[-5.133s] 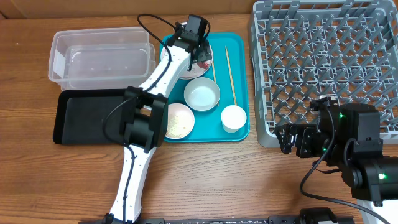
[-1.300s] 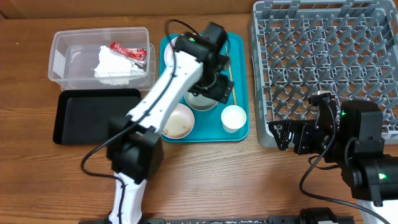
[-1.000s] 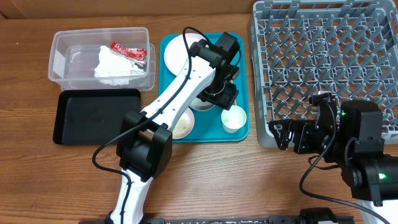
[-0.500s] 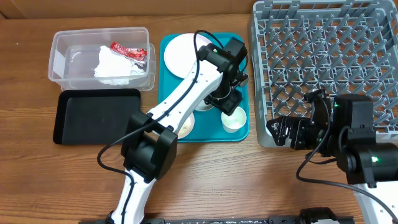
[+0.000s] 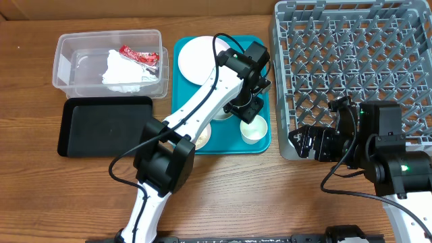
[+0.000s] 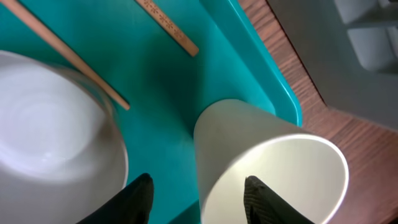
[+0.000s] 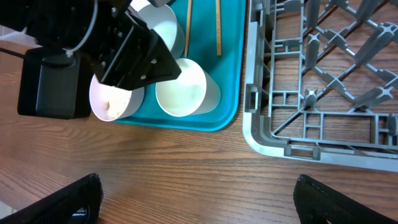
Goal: Sort waste into correct bins and load items into the dishwasher
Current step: 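Reach the left gripper to the white paper cup and grasp it, then lift the cup and hand it to the right gripper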
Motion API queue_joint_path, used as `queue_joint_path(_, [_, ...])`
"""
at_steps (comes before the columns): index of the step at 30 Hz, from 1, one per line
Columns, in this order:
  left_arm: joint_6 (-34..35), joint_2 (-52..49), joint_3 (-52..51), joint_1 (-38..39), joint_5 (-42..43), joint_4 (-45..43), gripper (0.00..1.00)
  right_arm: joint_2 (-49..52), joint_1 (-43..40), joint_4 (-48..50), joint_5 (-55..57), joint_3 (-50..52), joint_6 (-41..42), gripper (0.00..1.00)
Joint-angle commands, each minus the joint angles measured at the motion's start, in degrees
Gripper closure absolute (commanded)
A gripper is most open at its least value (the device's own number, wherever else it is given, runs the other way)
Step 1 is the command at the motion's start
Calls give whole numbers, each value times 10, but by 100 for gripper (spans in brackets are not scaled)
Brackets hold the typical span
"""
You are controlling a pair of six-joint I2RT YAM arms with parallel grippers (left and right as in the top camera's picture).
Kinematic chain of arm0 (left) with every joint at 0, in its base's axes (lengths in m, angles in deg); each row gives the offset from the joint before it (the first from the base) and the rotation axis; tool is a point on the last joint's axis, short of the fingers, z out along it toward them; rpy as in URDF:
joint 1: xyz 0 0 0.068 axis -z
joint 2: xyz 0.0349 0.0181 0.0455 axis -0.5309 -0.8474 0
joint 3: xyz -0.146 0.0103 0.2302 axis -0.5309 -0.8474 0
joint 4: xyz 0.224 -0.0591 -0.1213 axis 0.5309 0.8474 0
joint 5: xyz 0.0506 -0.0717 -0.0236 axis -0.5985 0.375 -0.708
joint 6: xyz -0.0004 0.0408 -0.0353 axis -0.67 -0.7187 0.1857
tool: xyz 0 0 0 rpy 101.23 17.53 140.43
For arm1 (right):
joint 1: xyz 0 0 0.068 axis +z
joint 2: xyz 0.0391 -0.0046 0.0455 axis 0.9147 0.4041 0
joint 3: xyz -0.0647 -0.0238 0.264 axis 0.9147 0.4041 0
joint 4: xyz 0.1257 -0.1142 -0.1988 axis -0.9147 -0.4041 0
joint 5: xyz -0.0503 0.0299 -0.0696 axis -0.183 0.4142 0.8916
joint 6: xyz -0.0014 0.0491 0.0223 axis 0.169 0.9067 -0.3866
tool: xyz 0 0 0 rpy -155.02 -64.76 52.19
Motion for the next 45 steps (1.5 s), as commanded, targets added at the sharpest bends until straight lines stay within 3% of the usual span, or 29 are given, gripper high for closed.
queue_joint_path(1, [-9, -27, -1, 4, -5, -5, 55, -2, 3, 1, -6, -14, 3, 0])
queue_joint_path(8, [-6, -35, -1, 4, -5, -8, 73, -2, 3, 10, -6, -14, 16, 0])
queue_joint_path(12, [9, -35, 0, 3, -5, -7, 94, -2, 3, 14, -6, -14, 18, 0])
queue_joint_path(19, [7, -35, 66, -24, 39, 85, 96, -1, 3, 54, -14, -14, 65, 0])
queue_joint_path(22, [-17, -35, 117, -54, 125, 136, 96, 11, 3, 101, -50, -14, 78, 0])
queue_joint_path(27, [-129, -35, 174, -117, 367, 203, 96, 54, 3, 175, -116, -14, 78, 0])
queue_joint_path(31, [-194, -35, 176, -163, 514, 240, 96, 104, 3, 233, -204, -14, 74, 0])
queue_joint_path(45, [-183, -35, 174, -193, 715, 240, 96, 173, 3, 426, -387, -14, 71, 1])
